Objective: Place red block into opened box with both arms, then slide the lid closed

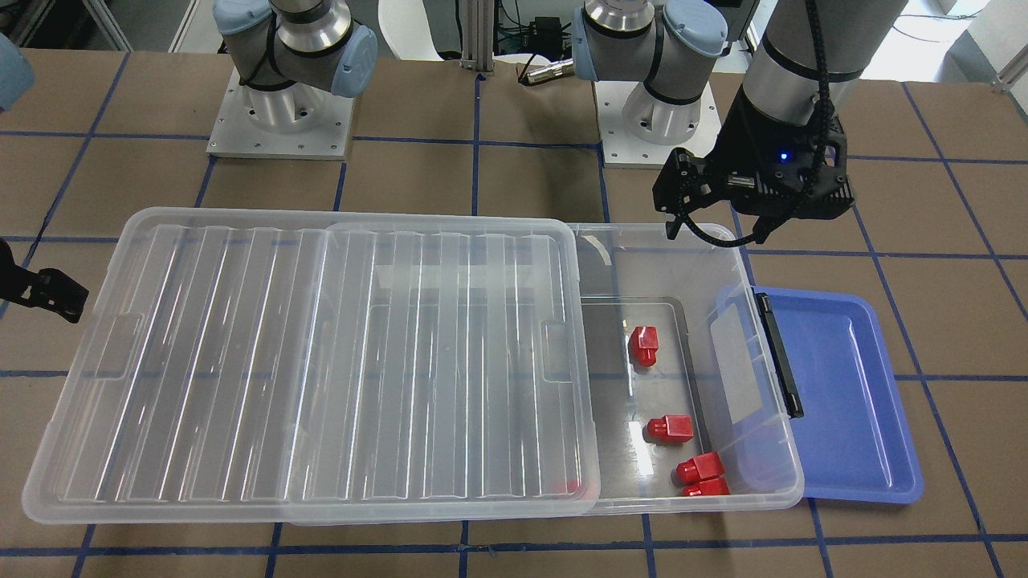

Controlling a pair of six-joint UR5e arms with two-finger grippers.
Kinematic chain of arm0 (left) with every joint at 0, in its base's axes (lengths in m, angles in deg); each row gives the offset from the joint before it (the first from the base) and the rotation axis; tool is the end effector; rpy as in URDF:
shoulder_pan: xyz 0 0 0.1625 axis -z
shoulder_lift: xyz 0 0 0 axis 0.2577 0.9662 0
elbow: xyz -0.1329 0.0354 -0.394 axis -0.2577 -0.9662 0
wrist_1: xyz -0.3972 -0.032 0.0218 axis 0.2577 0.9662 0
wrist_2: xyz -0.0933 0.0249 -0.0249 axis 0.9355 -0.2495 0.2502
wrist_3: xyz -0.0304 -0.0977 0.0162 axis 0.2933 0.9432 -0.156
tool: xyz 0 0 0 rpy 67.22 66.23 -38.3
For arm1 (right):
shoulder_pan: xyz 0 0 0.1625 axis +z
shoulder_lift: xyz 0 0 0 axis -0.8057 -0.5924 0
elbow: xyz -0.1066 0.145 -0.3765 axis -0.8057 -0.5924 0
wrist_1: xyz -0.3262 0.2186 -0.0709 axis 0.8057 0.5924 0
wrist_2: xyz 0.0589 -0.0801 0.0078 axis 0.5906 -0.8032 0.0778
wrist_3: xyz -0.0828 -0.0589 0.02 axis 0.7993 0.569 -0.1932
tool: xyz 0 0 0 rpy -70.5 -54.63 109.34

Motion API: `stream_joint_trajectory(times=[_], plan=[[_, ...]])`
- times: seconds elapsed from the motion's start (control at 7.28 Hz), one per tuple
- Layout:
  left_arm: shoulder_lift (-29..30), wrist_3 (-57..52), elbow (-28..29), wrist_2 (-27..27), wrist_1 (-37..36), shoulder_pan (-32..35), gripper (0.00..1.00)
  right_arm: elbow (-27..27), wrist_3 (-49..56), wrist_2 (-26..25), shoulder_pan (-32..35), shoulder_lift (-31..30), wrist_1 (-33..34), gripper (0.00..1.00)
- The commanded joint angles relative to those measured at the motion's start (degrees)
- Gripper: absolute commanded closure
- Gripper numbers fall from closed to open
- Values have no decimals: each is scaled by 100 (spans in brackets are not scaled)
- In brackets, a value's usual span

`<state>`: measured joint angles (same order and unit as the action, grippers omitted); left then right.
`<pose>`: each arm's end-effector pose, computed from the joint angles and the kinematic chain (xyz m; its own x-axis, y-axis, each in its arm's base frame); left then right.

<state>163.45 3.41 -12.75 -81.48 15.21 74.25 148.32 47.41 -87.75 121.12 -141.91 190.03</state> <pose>-0.1248 -0.5027 0.4844 -0.9983 0.0550 -0.0169 0.0559 0.9970 -0.0527 -0.1019 -0.5510 0.3543 -0.9873 0.0701 0.1428 0.0797 0.9949 0.0623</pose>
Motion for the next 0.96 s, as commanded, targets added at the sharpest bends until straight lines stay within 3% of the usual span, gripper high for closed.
stream_joint_trajectory(times=[0.0,0.55,0.82], plan=[[21,-3,17,-3,57,3,0,-7,-7,66,5,12,-17,0],[13,-3,-27,-12,66,3,0,1,-77,162,75,47,-43,0],[4,-3,-27,-21,127,3,0,1,-86,540,84,65,-70,0]])
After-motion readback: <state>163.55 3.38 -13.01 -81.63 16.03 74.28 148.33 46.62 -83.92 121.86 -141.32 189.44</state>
